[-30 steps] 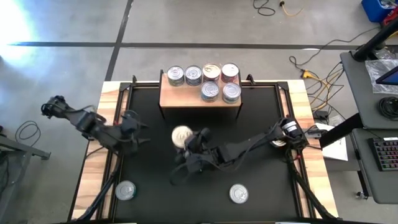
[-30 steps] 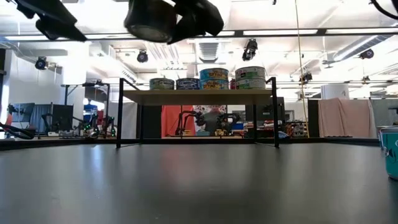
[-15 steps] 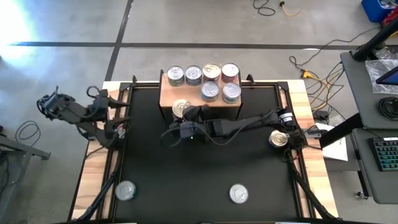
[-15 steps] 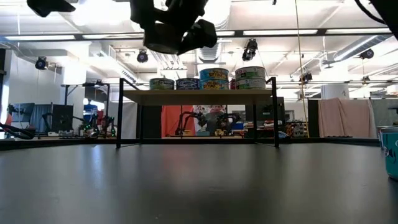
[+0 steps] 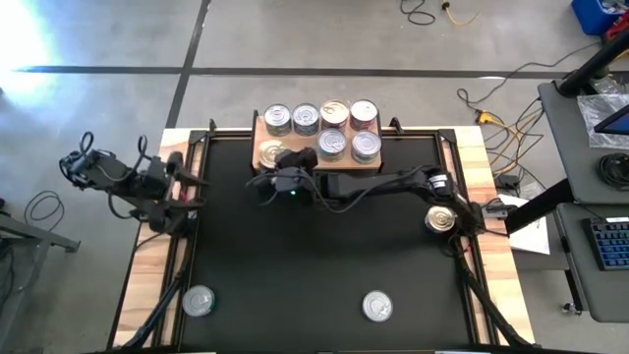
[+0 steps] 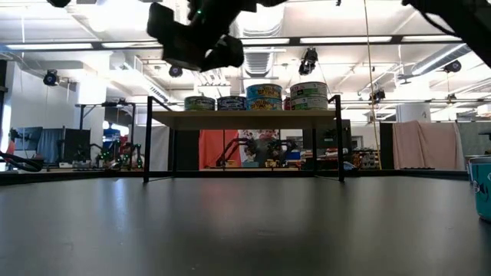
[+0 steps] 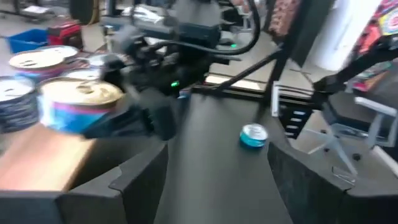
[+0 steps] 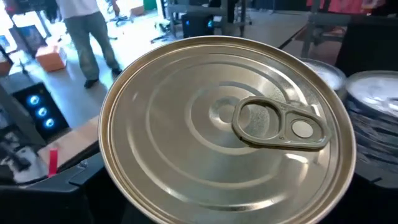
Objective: Stack canned seafood by type on shelf
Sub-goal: Put the blue-pink tuna can on the shelf
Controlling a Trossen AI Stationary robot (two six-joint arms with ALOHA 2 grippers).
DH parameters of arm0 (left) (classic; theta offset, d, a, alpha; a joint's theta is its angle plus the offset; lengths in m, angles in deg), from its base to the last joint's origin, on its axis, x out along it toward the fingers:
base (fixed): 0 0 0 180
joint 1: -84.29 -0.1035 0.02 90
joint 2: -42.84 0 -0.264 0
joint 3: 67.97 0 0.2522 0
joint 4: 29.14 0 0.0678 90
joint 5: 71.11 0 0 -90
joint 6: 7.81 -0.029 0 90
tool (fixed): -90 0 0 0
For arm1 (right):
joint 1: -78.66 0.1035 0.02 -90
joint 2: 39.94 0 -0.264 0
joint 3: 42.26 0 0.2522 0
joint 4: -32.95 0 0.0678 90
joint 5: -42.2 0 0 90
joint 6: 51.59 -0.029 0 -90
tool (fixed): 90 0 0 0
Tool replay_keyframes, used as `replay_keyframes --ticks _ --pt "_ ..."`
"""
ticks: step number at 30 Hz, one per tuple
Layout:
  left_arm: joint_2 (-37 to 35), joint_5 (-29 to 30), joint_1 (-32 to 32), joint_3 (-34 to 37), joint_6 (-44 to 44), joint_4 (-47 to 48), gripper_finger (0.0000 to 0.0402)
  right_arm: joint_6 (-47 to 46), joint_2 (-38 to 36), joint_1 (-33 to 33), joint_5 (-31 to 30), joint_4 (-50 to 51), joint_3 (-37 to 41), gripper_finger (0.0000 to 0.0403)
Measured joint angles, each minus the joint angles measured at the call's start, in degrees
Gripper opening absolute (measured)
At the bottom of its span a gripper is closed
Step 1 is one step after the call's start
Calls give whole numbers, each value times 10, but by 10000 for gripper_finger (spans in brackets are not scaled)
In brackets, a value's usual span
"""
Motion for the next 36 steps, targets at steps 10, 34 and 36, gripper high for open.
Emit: replay_keyframes --ticks 10,34,36 --pt "-37 11 0 145 -11 -219 233 -32 112 -24 26 245 -206 368" --pt "100 -99 -260 151 -118 -278 36 -38 136 -46 72 249 -229 368" --pt "109 -110 -297 144 -151 -277 17 -38 136 -43 72 251 -229 368"
